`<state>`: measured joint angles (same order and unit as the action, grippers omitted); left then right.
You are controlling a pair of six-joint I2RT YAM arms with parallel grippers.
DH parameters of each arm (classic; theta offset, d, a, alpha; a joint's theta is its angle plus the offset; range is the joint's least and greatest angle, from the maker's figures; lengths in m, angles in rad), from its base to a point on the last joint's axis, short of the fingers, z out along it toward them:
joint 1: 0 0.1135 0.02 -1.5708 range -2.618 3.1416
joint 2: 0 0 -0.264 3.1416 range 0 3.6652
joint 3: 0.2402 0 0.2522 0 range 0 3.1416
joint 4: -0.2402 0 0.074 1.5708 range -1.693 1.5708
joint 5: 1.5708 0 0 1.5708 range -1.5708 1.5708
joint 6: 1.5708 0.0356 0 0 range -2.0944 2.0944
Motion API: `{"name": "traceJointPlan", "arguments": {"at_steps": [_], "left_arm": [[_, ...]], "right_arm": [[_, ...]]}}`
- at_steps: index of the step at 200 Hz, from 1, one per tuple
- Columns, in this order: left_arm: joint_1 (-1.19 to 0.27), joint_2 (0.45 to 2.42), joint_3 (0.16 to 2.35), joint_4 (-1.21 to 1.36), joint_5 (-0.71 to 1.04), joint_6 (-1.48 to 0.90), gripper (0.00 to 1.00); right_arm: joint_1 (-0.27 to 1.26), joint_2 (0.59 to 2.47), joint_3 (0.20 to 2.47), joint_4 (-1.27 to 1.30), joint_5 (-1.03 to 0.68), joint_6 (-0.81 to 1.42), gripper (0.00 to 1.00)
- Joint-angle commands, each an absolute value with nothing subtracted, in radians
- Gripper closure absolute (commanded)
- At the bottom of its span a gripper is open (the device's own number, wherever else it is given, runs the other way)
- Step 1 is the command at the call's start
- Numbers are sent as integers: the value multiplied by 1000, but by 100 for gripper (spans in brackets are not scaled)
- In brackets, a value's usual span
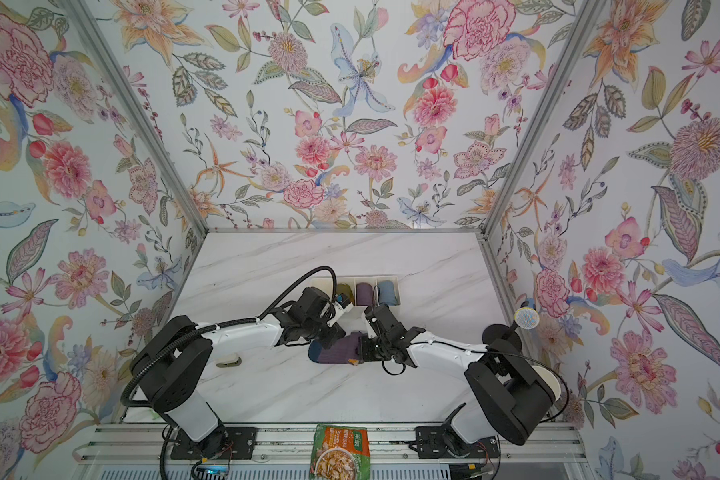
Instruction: Roll the socks
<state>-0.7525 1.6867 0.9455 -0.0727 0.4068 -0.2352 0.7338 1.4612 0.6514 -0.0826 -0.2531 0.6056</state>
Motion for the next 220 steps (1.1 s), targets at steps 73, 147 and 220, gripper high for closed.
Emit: {"name": "traceJointPlan", "arguments": {"at_steps": [73, 147, 220], "left_arm": [[-761, 1701, 897, 72, 581, -331, 100], [-795, 1765, 909, 82, 598, -341, 100], [-806, 1810, 933, 1, 519, -298, 100]], "right_arm": [[748, 1490, 675, -118, -235, 584, 85], [748, 1490, 673, -118, -238, 580, 85], [748, 1497, 676, -117, -239, 578, 85]]}}
